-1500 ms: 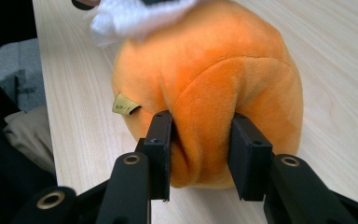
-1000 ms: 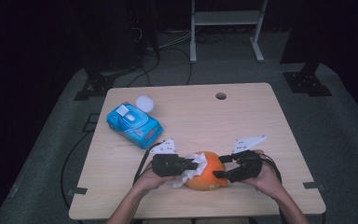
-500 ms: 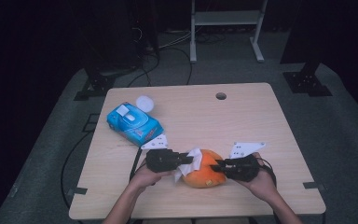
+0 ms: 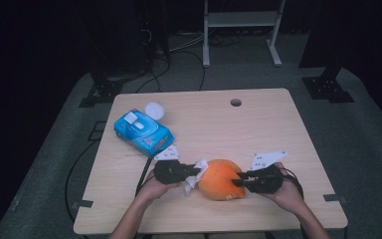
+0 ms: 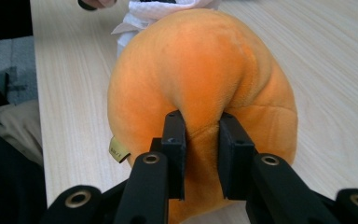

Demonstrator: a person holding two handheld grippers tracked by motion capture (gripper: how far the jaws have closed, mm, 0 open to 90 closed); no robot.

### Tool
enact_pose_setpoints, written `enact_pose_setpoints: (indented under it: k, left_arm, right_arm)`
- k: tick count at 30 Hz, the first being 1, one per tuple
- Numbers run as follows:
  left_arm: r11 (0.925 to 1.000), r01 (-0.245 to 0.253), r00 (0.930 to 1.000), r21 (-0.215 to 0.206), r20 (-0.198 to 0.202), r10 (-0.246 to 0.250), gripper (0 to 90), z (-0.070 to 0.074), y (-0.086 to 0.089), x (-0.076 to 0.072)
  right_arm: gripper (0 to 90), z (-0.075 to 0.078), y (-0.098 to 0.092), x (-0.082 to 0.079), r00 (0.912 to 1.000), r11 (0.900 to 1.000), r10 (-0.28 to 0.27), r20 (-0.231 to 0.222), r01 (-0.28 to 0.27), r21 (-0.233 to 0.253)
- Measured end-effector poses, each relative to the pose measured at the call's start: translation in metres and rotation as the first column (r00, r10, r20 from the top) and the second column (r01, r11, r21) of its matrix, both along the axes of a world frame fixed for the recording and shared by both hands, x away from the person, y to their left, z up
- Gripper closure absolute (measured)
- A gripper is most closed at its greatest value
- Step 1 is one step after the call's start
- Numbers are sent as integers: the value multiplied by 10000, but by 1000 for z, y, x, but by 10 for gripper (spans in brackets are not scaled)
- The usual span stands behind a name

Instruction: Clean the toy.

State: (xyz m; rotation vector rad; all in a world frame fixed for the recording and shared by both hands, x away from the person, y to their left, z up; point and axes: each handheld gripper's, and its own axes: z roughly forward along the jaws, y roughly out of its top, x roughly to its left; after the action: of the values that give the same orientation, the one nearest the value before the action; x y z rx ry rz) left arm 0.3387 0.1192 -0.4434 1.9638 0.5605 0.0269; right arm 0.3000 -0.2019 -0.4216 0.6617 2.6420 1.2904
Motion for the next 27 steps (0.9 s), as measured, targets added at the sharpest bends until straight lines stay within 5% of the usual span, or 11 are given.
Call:
enact_pose_setpoints:
  k: [7,12,16,21,23,25,27]
  left_arm:
    - [9931,709,9975,-934,124,-701,814,13,-13,-9]
    - [9908,1265,9914,-480,406,-1246,811,17,-25,-19]
    - [9898,1393,9902,-293,171,-1388,811,9,-25,-18]
    - [9843,1741,9847,-285,-65,-1744,810,8,-29,-21]
    - [9832,1773,9841,-442,-45,-1777,808,8,-29,-21]
    - [9835,1686,9857,-651,61,-1685,809,11,-27,-20]
    - [9869,1480,9884,-640,437,-1454,809,20,-23,-20]
  right_arm:
    - [717,-1,0,-2,9993,9993,349,-121,-351,-143]
    - [583,-1,-2,-5,9928,9948,1007,-649,-1016,-105]
    - [394,5,-17,2,9932,9958,413,-1085,-319,863]
    - [268,-8,-3,3,9944,9990,289,-1018,-253,362]
    - [326,-11,2,2,9961,9998,132,-872,-119,155]
    - [480,-9,2,0,9976,9998,10,-694,-23,-198]
    - [580,-5,2,-3,9994,9993,-53,-339,40,-385]
